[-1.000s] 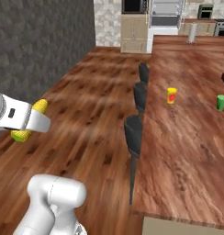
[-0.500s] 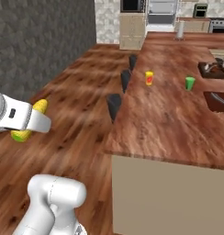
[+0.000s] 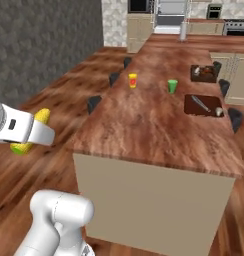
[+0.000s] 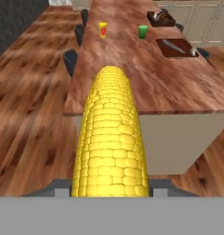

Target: Gather the corn and mushroom from the fridge and place them on a tray on the dining counter. Then gather the chicken drumstick and fish from the fridge and place them on the other tray.

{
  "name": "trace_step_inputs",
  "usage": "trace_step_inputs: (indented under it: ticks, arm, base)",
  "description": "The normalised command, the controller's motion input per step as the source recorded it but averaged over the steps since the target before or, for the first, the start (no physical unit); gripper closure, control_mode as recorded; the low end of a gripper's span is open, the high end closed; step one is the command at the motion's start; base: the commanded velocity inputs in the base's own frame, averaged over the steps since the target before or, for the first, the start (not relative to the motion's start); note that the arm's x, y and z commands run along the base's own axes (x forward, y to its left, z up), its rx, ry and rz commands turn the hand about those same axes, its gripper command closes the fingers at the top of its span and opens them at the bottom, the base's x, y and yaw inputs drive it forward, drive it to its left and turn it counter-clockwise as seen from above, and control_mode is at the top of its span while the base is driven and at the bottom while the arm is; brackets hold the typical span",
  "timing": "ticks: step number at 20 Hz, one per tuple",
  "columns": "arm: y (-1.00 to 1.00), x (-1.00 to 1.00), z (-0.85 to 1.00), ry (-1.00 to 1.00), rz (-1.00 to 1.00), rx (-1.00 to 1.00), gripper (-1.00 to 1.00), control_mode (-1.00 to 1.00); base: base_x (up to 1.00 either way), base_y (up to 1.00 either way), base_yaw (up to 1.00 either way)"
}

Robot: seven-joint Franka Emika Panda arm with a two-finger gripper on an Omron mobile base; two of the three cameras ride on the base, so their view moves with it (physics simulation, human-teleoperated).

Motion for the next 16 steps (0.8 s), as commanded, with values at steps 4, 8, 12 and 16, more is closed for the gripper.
trace_step_inputs:
  ticks: [4, 8, 12, 16]
  arm:
    - [0.00, 0.00, 0.00, 0.00, 0.00, 0.00, 1.00, 1.00]
    - [0.00, 0.00, 0.00, 0.00, 0.00, 0.00, 1.00, 1.00]
    - [0.00, 0.00, 0.00, 0.00, 0.00, 0.00, 1.00, 1.00]
    - [0.00, 0.00, 0.00, 0.00, 0.00, 0.00, 1.00, 1.00]
  base:
    - [0.00, -1.00, 0.10]
    - [0.00, -0.89, 0.06]
    - [0.02, -0.86, 0.05]
    - [0.16, -0.94, 0.13]
